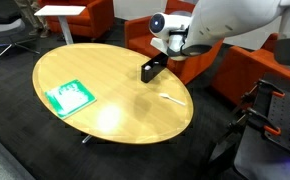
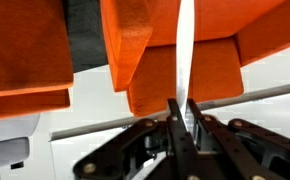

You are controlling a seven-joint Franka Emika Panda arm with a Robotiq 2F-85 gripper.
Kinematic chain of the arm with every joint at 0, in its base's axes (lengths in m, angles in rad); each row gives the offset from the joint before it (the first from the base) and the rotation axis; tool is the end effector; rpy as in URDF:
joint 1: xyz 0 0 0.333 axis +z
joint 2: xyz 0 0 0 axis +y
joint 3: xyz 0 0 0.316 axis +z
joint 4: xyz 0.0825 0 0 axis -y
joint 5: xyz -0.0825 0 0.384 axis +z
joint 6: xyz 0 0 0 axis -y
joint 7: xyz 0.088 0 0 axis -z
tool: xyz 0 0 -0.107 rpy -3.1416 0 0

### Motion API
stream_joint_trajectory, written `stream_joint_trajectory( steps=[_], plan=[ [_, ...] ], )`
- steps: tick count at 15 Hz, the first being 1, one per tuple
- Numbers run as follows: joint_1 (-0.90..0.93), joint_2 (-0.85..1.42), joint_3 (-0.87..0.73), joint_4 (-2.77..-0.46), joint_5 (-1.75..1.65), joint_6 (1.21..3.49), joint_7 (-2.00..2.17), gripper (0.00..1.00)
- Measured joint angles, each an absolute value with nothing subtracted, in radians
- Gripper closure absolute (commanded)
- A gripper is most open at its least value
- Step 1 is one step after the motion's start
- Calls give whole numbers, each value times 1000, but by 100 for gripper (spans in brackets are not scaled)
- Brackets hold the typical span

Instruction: Pick up the fork on the left from the table and place it inside the black cutlery holder

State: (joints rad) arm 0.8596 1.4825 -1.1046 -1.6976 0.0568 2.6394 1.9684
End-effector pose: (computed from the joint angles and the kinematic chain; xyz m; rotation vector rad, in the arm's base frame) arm 0.6629 -0.0693 0.0917 1.5767 -1.6291 1.1934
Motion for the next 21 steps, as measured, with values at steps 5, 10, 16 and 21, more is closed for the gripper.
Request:
stream_joint_trajectory(
  steps=[5,10,16,21],
  plan=[
    [834,1498,-1101,-1628,-230,2531,2243,97],
    [770,1497,-1043,-1546,-321,2479,2282,97],
    [702,1497,-974,-1454,-392,2428,2335,97],
    [660,1497,-913,-1378,-438,2382,2349,97]
  ],
)
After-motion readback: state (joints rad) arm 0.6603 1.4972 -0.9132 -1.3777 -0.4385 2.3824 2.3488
